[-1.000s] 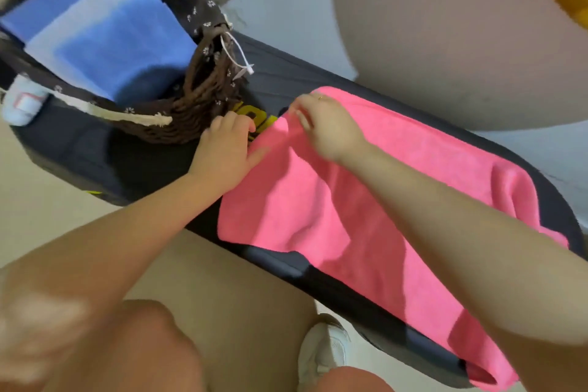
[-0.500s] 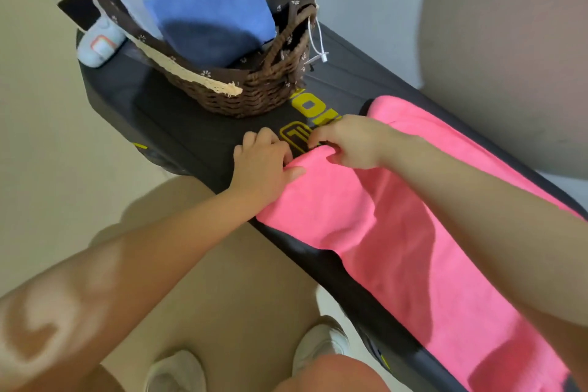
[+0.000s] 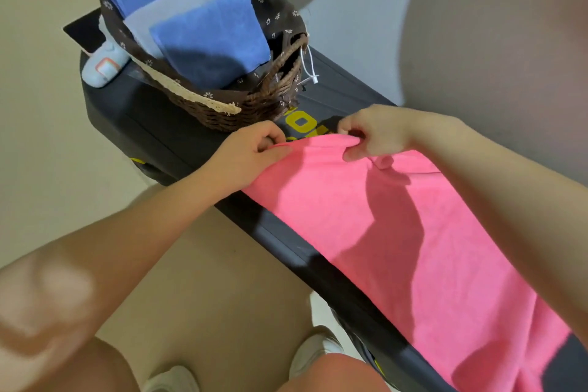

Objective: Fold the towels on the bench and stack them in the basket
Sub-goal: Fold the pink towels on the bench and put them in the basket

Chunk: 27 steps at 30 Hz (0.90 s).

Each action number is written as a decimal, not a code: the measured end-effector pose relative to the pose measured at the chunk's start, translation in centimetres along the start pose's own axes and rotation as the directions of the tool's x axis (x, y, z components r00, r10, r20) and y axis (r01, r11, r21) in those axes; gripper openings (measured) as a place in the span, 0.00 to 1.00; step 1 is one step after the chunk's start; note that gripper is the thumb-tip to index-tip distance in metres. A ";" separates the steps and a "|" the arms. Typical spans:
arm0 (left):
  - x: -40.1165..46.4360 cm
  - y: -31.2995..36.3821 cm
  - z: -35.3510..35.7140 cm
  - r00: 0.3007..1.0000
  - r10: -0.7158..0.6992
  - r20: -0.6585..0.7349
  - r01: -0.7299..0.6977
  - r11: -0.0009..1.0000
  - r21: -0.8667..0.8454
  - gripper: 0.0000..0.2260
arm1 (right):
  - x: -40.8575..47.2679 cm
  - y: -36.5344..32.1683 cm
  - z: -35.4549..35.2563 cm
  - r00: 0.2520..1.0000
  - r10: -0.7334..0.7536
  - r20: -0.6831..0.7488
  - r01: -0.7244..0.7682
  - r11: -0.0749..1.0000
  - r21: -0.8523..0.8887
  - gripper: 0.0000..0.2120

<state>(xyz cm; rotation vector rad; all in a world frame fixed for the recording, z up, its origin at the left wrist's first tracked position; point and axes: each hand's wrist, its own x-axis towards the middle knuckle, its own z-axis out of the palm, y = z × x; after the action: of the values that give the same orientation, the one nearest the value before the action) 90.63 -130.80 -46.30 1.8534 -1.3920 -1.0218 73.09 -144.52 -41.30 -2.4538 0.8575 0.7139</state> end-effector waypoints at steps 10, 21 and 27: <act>-0.1 -1.9 -0.6 0.999 0.032 0.001 -0.031 0.973 0.228 0.06 | 1.5 0.6 -0.2 0.967 0.016 -0.256 0.002 0.998 0.067 0.07; 0.1 -3.2 -1.6 0.999 -0.004 0.052 -0.016 0.926 0.378 0.09 | 4.8 3.5 -1.4 0.787 0.316 -0.530 -0.373 0.928 0.000 0.13; -0.6 -3.9 -3.1 0.999 -0.035 -0.006 0.030 0.751 0.660 0.12 | 9.0 1.6 0.3 0.700 0.370 -0.611 -0.145 0.911 0.386 0.16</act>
<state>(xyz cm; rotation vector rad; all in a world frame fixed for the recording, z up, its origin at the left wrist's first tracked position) 95.17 -129.12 -47.76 2.3697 -1.9017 -0.5646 78.02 -149.45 -47.28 -2.3063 1.4824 -0.2877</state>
